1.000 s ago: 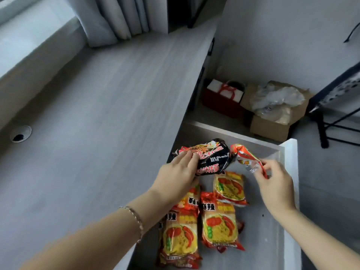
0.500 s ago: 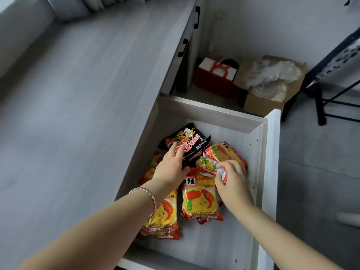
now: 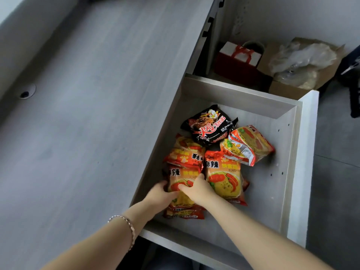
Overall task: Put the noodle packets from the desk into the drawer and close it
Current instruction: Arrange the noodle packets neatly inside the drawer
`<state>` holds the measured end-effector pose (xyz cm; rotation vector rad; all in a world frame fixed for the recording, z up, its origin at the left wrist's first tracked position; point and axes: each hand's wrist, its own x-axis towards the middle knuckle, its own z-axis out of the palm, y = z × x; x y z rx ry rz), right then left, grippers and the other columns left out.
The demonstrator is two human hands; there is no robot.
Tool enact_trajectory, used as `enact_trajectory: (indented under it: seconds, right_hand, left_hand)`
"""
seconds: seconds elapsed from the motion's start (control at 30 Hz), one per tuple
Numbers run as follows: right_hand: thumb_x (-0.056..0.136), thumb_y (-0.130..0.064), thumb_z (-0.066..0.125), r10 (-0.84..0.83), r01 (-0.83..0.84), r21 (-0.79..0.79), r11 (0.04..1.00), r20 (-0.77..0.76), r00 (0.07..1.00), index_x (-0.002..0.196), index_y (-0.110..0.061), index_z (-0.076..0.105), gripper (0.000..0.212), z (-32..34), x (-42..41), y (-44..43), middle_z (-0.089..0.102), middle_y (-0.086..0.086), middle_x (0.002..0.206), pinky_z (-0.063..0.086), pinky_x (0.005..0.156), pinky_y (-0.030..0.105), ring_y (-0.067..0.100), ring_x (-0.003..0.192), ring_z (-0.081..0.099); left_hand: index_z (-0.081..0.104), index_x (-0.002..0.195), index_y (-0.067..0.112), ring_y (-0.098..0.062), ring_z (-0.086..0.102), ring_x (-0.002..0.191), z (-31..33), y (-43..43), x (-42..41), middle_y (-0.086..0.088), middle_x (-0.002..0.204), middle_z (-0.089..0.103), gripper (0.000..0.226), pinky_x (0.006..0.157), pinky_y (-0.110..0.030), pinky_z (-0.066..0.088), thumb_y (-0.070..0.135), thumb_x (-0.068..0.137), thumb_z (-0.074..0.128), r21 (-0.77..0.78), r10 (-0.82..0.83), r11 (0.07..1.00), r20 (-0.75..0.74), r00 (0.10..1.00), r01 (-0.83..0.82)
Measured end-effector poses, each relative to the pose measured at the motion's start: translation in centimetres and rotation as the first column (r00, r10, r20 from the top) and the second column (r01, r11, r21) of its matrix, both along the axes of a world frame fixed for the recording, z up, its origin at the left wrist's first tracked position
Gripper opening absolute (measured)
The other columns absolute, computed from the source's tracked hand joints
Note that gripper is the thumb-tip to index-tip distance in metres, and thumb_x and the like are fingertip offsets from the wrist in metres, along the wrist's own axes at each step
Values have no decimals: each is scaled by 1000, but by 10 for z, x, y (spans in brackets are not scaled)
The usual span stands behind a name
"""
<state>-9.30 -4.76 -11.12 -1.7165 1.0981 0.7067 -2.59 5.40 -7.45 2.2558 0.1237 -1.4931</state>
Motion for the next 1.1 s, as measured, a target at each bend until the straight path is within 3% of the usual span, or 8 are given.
enact_trajectory:
  seconds: [0.13, 0.23, 0.37, 0.6, 0.7, 0.83, 0.93, 1.1]
  right_hand:
    - [69, -50, 73, -91, 91, 75, 993, -3, 996, 131, -4, 43, 83, -11, 0, -2, 57, 10, 131, 49, 98, 35, 28, 118, 56]
    - [68, -44, 77, -48, 48, 86, 995, 1, 999, 139, -5, 36, 90, -10, -8, -6, 48, 9, 140, 41, 104, 35, 27, 129, 46]
    - [71, -41, 76, 25, -29, 53, 998, 74, 997, 148, -8, 21, 100, -10, -17, -9, 32, 8, 153, 32, 112, 35, 25, 140, 33]
    - [69, -41, 76, 203, -212, 91, 973, 96, 974, 121, -10, 58, 63, -9, -34, -26, 65, 7, 118, 51, 90, 34, 22, 107, 61]
    - [81, -39, 67, 244, -247, 9, 969, 109, 964, 124, -11, 55, 53, -10, -38, -12, 59, 11, 120, 46, 93, 30, 23, 110, 57]
    - [90, -46, 50, 72, -75, 30, 997, 97, 993, 143, -17, 35, 62, -13, -39, 5, 42, 12, 140, 41, 106, 33, 23, 127, 47]
    - [90, -55, 39, -3, 6, 46, 999, -69, 998, 147, -10, 22, 75, -11, -45, 1, 28, 15, 152, 32, 111, 38, 29, 139, 32]
    - [81, -53, 58, -301, 325, 141, 935, -166, 939, 137, -6, 40, 75, -13, -61, -7, 51, 10, 138, 41, 99, 34, 28, 127, 48]
  left_hand:
    - [42, 135, 10, -28, 60, 115, -2, 8, -9, -13, 127, 59, 48, 86, -36, 53, 19, 91, 58, 36, -10, 999, -133, 991, 15]
    - [43, 137, 8, -29, 56, 121, 0, 18, -7, -14, 130, 58, 48, 93, -34, 48, 10, 90, 52, 86, -144, 985, -47, 988, 148]
    - [10, 152, 10, -24, 33, 142, 11, 22, 3, -10, 154, 33, 58, 114, -30, 28, 7, 100, 35, 230, -315, 935, 178, 932, 272]
    - [8, 153, 13, -27, 36, 140, 2, 30, -1, -12, 155, 30, 66, 114, -34, 33, 1, 96, 39, 71, -277, 961, 174, 945, 269]
    - [12, 153, 21, -25, 39, 139, -2, 21, 5, -7, 154, 35, 65, 113, -33, 35, 4, 96, 38, 23, -227, 974, 202, 953, 227]
    - [24, 149, 23, -22, 52, 127, -10, 10, 12, -5, 143, 48, 63, 100, -29, 45, 17, 94, 55, -156, -217, 963, 34, 975, 220]
    - [19, 149, 22, -20, 48, 130, -17, 4, 14, -1, 144, 46, 84, 105, -30, 42, 29, 83, 71, -114, -410, 910, -96, 907, 400]
    - [-2, 153, 16, -26, 41, 136, -22, 0, 16, -6, 149, 38, 109, 112, -37, 38, 36, 77, 75, 47, -576, 810, -120, 808, 585]
